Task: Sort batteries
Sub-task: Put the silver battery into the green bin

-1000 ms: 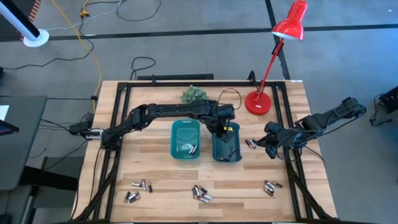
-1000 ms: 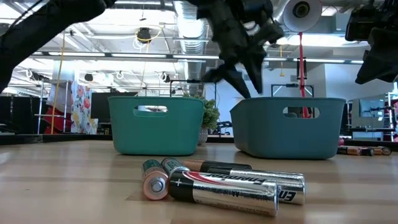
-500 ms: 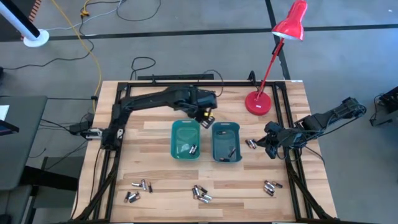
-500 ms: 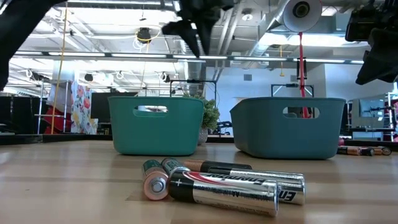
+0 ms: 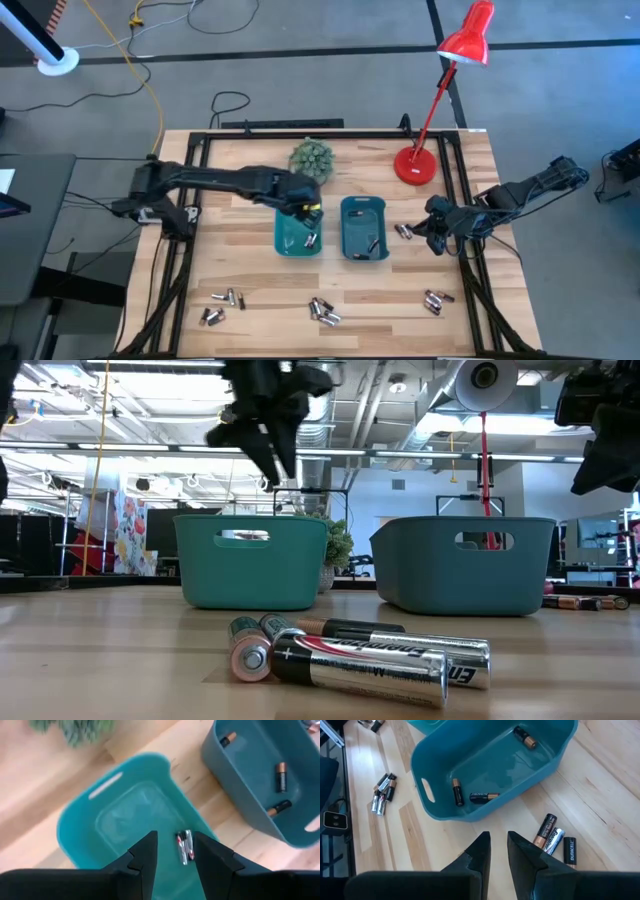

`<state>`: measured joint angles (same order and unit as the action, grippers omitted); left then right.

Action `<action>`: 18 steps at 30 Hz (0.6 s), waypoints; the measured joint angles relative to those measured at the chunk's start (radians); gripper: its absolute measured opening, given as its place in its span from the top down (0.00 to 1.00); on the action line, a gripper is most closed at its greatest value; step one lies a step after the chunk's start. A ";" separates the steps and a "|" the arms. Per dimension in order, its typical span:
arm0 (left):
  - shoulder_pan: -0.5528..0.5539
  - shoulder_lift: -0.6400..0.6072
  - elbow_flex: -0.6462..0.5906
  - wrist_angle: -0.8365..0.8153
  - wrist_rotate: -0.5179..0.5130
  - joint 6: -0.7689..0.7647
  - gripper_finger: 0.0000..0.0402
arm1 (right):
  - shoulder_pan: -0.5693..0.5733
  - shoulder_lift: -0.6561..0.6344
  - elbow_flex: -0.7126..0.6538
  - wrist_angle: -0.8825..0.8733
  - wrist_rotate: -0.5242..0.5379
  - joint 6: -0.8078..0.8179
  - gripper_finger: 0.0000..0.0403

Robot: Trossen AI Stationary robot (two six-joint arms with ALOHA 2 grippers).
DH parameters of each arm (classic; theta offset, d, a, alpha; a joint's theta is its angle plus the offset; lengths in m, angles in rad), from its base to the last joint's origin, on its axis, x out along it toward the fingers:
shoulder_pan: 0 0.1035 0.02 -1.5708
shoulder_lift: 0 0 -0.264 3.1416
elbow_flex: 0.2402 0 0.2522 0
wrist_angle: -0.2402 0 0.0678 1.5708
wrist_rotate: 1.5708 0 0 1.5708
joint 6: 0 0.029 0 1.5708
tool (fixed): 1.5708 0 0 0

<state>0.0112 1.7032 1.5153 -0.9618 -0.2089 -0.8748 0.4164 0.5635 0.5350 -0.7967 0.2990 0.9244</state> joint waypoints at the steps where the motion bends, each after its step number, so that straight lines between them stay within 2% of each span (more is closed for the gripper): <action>1: -0.007 -0.038 -0.049 0.036 0.000 -0.016 0.70 | 0.000 0.000 0.000 0.000 0.000 0.000 0.79; 7: -0.057 -0.252 -0.285 0.152 -0.048 -0.096 0.70 | -0.003 0.000 0.000 0.003 0.001 -0.005 0.79; 11: -0.086 -0.387 -0.393 0.174 -0.115 -0.118 0.70 | -0.038 0.000 0.000 0.016 0.038 0.054 0.79; 18: -0.092 -0.564 -0.537 0.180 -0.138 -0.135 0.70 | -0.127 0.000 0.000 0.056 0.074 0.099 0.77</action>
<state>-0.0811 1.1393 0.9784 -0.7820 -0.3465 -1.0103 0.2896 0.5634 0.5350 -0.7405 0.3727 1.0229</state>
